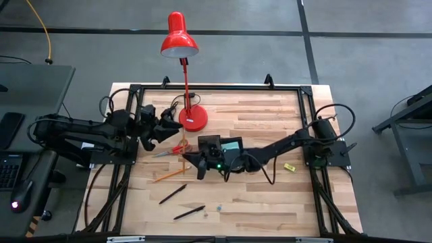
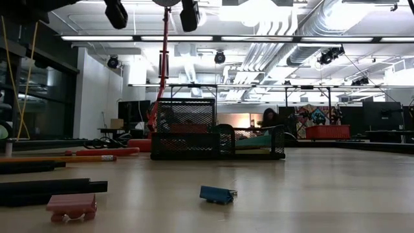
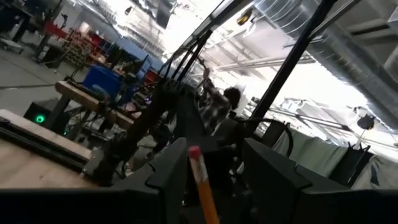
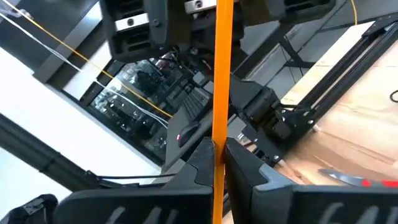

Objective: Pick and place office supplies into organizer
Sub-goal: Put the orange pencil into the black desk organizer

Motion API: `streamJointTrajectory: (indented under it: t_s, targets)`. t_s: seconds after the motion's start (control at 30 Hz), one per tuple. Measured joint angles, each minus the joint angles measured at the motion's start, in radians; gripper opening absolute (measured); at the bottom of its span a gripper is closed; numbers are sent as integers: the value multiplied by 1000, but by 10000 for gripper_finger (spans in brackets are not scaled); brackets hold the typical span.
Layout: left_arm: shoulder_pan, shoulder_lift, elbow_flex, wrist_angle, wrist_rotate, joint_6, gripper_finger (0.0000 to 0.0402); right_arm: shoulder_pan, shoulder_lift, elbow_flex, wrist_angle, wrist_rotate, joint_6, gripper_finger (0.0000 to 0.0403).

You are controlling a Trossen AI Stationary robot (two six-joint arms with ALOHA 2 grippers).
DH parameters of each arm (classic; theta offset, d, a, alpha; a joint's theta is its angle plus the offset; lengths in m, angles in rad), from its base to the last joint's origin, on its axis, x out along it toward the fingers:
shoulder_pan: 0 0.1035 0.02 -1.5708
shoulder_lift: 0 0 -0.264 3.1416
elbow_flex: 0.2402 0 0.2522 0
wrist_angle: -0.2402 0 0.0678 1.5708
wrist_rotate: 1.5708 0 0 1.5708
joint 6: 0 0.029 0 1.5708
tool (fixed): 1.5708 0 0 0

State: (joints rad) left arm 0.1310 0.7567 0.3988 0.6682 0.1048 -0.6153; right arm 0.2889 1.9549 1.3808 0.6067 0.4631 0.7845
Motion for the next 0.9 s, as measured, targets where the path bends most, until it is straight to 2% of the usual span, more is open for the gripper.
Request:
streamJointTrajectory:
  t_s: [0.27, 0.57, 0.7, 0.83, 0.9]
  targets:
    - [0, 1, 0, -103, 19, -71, 145, -16, 0, 0, -2, -46, 16, 0]
    - [0, 2, 0, -137, 31, -106, 138, -33, 1, 0, -30, -86, 53, 0]
    - [0, 18, 0, -145, 42, -125, 99, -34, 1, 0, -31, -93, 54, 0]
    - [0, 29, 1, -141, 76, -125, 24, -34, 2, 0, -51, -92, 67, 0]
    - [0, 34, 1, -137, 79, -124, 16, -34, 2, -1, -57, -97, 67, 0]
